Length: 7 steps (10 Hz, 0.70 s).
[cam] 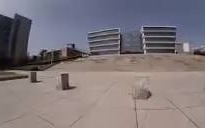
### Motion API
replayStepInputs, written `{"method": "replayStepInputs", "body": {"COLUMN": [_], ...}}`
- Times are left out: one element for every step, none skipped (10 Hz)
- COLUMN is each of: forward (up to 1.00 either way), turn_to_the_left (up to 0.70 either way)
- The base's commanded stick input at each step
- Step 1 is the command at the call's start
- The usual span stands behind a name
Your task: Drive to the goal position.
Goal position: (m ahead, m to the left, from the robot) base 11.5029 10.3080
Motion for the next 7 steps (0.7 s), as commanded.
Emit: {"method": "replayStepInputs", "body": {"forward": [0.7,0.7,0.7,0.7,0.7,0.7,0.7], "turn_to_the_left": [0.0,0.0,0.0,0.0,0.0,0.0,0.0]}}
